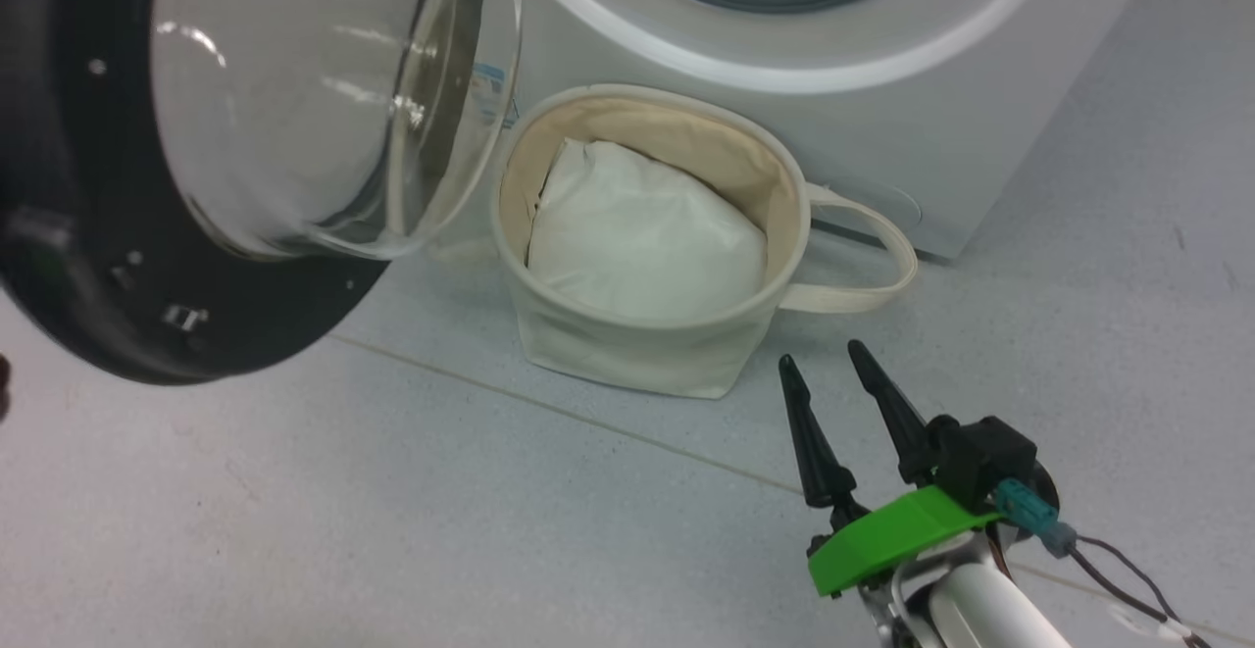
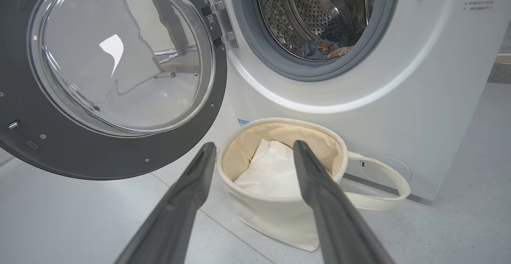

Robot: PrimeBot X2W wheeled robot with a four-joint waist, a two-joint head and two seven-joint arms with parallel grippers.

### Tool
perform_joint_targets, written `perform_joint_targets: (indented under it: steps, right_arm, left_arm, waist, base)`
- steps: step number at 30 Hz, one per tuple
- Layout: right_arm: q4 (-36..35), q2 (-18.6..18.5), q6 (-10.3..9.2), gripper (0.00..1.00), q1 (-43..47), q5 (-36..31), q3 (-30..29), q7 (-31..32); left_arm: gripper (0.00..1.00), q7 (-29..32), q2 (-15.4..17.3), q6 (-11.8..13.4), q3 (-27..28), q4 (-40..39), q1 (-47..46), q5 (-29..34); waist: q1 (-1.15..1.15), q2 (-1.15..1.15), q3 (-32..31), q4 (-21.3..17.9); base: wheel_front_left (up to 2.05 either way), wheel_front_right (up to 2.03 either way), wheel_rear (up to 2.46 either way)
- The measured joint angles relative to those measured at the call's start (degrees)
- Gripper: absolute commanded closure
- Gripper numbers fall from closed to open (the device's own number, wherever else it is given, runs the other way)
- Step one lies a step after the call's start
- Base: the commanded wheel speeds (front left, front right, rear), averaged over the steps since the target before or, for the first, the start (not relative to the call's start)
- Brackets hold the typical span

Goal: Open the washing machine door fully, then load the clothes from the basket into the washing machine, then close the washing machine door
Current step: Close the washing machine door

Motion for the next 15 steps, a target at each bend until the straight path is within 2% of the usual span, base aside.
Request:
perform_joint_targets:
  steps: [10,15]
  right_arm:
    - [0.3,0.8,0.0,0.0,0.6,0.5,-0.8,0.0]
    - [0.3,1.0,0.0,0.0,1.0,1.4,-0.8,0.0]
  left_arm:
    - [1.0,6.3,-4.0,0.0,-4.2,-8.5,5.1,-0.6]
    - [1.0,8.9,-7.5,0.0,-6.6,-12.3,5.9,-0.6]
  waist:
    - [0.0,0.0,-2.4,0.1]
    - [0.0,0.0,-3.5,-0.5]
  base:
    - [0.0,0.0,0.0]
    - [0.0,0.0,0.0]
